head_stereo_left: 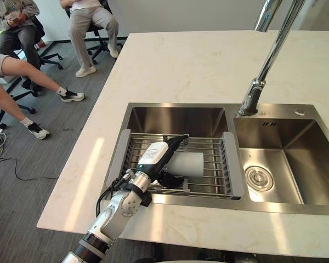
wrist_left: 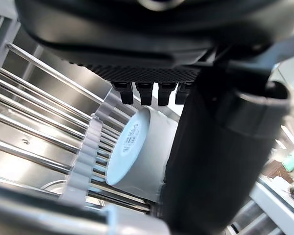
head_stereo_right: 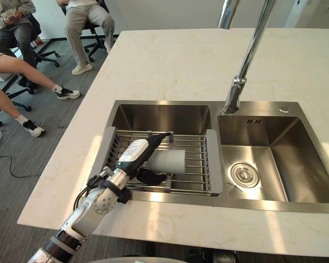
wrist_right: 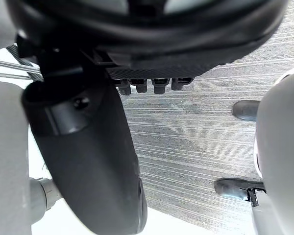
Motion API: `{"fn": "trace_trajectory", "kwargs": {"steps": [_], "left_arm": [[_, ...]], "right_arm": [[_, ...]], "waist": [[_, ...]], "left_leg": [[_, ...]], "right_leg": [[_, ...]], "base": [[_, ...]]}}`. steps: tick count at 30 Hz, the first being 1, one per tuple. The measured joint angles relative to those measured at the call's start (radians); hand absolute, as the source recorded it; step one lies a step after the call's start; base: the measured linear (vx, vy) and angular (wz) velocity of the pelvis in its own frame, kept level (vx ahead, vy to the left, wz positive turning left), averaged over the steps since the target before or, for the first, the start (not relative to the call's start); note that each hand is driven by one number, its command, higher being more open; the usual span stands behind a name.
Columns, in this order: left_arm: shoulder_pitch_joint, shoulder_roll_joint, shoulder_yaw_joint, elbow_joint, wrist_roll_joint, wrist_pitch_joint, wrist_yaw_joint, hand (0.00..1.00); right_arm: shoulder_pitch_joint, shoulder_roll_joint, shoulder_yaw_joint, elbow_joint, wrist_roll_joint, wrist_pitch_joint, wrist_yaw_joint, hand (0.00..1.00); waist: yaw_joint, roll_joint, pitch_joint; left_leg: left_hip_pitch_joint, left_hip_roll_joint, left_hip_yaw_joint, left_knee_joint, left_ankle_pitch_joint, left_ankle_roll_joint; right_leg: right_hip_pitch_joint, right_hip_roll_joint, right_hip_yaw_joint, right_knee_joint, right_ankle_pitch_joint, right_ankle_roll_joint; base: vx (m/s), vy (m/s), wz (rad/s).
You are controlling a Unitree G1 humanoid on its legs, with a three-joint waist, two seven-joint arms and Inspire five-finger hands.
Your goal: Walk over to the sink, pick up the cup, carry it to the dishwasher, place the cup inside the dishwasher, then close the dishwasher door
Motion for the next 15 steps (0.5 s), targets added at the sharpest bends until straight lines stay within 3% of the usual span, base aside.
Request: {"fn": "trace_trajectory", "kwargs": {"steps": [15], "left_arm": [[-0.033, -0.009, -0.014, 0.003, -0.023, -0.019, 0.013, 0.00]], "right_arm": [[-0.001, 0.000, 0.000, -0.020, 0.000, 0.000, -0.001, 1.00]], "waist": [[-0.017, -0.001, 0.014]], "left_leg": [[0.000, 0.001, 0.004, 0.000, -0.002, -0.002]], "right_leg": [[0.000, 0.000, 0.003, -0.002, 0.000, 0.000]], "base": [[0.00, 0.000, 0.00]]}}
